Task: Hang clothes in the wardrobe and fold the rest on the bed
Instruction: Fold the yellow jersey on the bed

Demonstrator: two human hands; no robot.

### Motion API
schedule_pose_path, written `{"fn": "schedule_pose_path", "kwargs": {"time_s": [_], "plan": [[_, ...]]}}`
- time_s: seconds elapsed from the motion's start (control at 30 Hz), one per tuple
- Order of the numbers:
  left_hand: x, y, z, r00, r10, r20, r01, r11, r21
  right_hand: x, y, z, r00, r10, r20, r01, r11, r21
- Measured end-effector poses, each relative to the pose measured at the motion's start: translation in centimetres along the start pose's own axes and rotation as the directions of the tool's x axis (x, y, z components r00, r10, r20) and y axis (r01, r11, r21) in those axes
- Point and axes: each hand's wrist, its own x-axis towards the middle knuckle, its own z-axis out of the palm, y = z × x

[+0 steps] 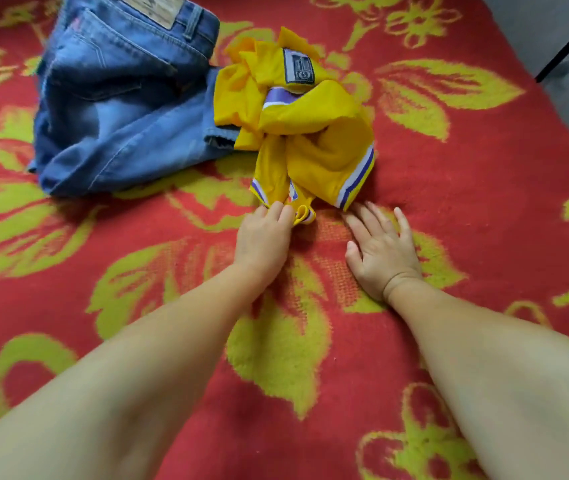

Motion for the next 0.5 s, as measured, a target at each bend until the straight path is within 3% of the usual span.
{"fn": "schedule_pose_path", "kwargs": {"time_s": [0.13, 0.23, 0.3, 0.33, 0.37, 0.4, 0.5], "plan": [[-7.4, 1.4, -1.5, 0.944, -0.115, 0.311, 0.105, 0.993, 0.049, -4.3, -1.2, 0.2, 0.995, 0.094, 0.045, -0.096, 0.995, 0.027], [-13.3, 2.3, -5.1, 0.826, -0.030, 0.563, -0.013, 0.997, 0.074, -11.8, -3.7, -0.6, 0.956, 0.147, 0.254, -0.147, 0.989, -0.019], [-16.3, 3.0, -8.5, 0.759, 0.047, 0.650, -0.091, 0.995, 0.034, -15.5, -5.1, -3.0, 0.876, 0.064, 0.479, -0.057, 0.998, -0.028], [-17.6, 3.4, -10.6, 0.767, 0.076, 0.638, -0.114, 0.993, 0.018, -16.6, -5.9, -4.6, 0.805, -0.001, 0.594, -0.019, 0.999, 0.027], [-18.6, 3.7, -12.9, 0.817, 0.100, 0.568, -0.133, 0.991, 0.015, -17.4, -6.8, -6.4, 0.740, -0.068, 0.669, -0.004, 0.994, 0.105], [-19.2, 4.1, -15.8, 0.875, 0.120, 0.469, -0.143, 0.990, 0.013, -18.0, -7.9, -8.7, 0.725, -0.136, 0.675, 0.012, 0.983, 0.186], [-19.6, 4.3, -24.1, 0.978, 0.183, 0.102, -0.176, 0.982, -0.074, -18.6, -12.0, -16.8, 0.872, -0.241, 0.425, 0.040, 0.902, 0.429]]}}
